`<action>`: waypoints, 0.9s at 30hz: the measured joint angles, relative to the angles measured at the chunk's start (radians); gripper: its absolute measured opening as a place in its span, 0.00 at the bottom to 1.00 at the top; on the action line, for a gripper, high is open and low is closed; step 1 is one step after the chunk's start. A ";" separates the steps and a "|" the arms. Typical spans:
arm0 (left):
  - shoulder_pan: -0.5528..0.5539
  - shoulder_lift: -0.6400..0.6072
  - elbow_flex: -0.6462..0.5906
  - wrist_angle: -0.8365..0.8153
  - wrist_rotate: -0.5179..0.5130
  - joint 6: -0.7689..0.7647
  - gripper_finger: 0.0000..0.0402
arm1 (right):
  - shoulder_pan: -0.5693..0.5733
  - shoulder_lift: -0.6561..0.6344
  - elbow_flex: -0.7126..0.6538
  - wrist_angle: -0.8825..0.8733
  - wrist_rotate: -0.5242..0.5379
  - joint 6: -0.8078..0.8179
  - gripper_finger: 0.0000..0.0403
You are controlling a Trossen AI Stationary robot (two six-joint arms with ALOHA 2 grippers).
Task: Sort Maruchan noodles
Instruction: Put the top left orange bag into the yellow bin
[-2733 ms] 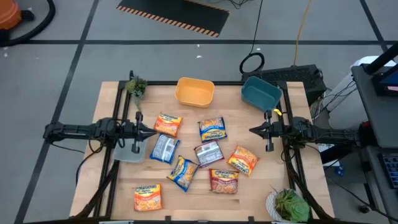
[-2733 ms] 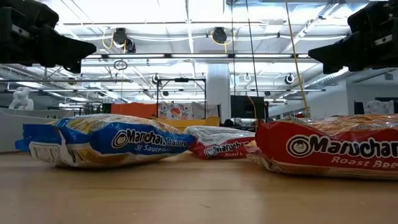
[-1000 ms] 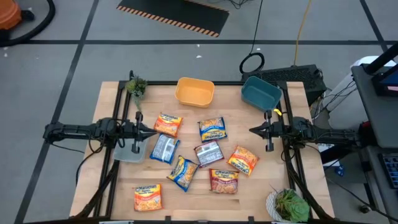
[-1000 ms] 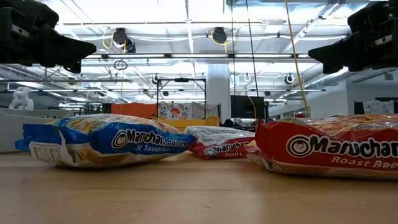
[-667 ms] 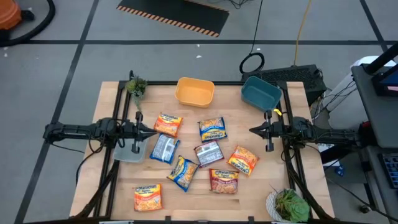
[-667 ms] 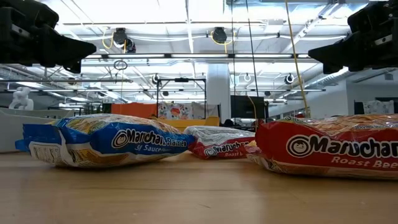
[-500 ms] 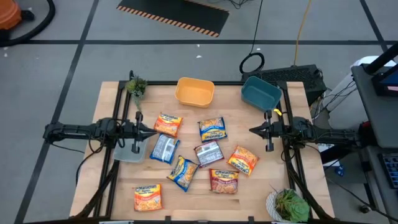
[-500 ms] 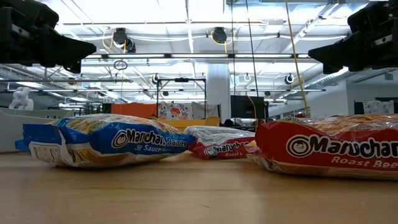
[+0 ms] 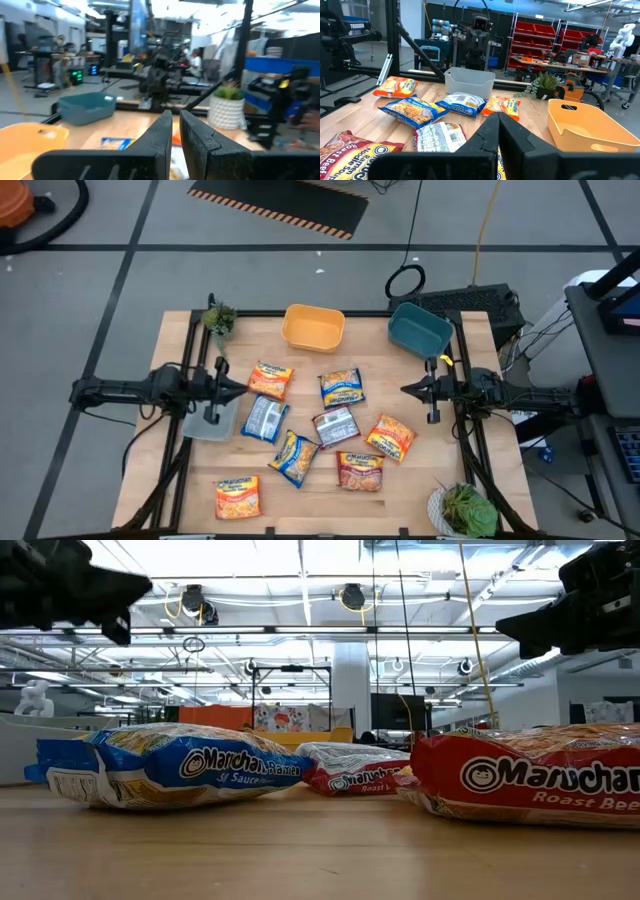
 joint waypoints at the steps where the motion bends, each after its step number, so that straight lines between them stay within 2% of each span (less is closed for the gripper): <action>1: 0.000 0.001 0.014 -0.008 0.019 0.001 0.10 | 0.000 0.000 0.000 0.000 0.000 0.000 0.00; 5: 0.000 0.025 0.105 -0.123 0.046 -0.016 0.10 | 0.000 0.000 0.000 0.000 0.000 0.000 0.00; 12: 0.000 0.156 0.369 -0.405 0.047 -0.034 0.10 | 0.000 0.000 0.000 0.000 0.000 0.000 0.00; 20: -0.028 0.326 0.616 -0.525 0.049 -0.053 0.10 | 0.000 0.000 0.000 0.001 0.000 0.000 0.00; 27: -0.078 0.413 0.748 -0.609 0.046 -0.030 0.10 | 0.000 0.000 0.000 -0.001 0.000 0.004 0.00</action>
